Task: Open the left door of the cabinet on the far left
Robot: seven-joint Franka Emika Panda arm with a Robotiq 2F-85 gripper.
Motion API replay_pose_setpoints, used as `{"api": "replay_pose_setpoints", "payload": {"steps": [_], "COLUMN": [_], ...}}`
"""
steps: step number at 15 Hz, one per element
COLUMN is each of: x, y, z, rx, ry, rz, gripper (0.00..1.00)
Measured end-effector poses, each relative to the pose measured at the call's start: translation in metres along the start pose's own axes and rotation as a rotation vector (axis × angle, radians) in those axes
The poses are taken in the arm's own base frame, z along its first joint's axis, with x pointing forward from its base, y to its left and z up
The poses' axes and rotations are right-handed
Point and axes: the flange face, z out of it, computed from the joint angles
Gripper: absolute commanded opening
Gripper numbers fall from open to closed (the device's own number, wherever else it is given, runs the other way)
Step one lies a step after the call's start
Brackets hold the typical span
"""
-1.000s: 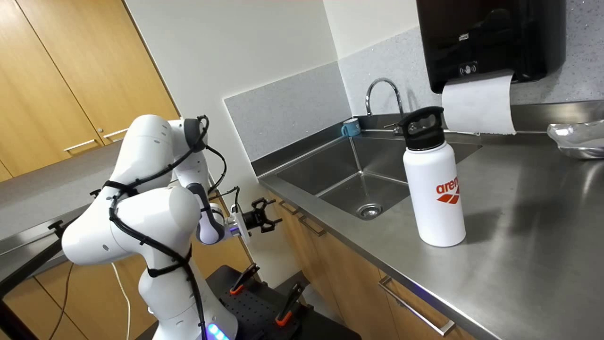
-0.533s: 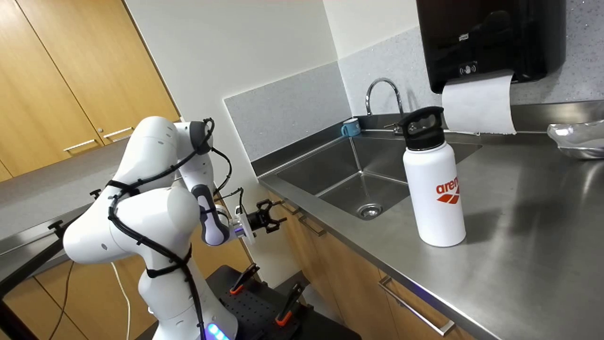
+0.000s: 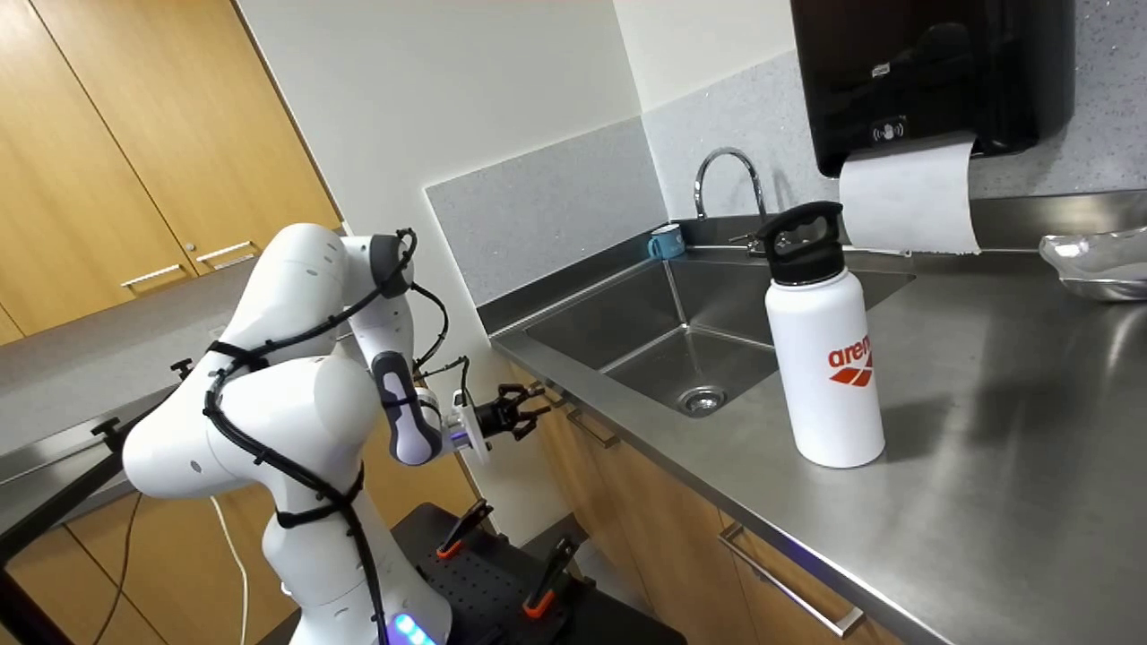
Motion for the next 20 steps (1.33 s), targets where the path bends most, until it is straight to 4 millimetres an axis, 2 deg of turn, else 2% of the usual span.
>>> {"api": "replay_pose_setpoints", "payload": {"steps": [5,6,8,11,13,20], "x": [0.005,0.006,0.008,0.012,0.012,0.013], "y": [0.001,0.002,0.004,0.005,0.000,0.001], "z": [0.008,0.010,0.012,0.011,0.011,0.008], "rx": [0.010,0.010,0.009,0.012,0.016,0.025], "ry": [-0.021,-0.023,-0.026,-0.020,-0.019,-0.030], "rz": [0.017,0.021,0.028,0.036,0.036,0.083], "gripper": [0.46,0.20,0.19,0.01,0.03,0.03]}}
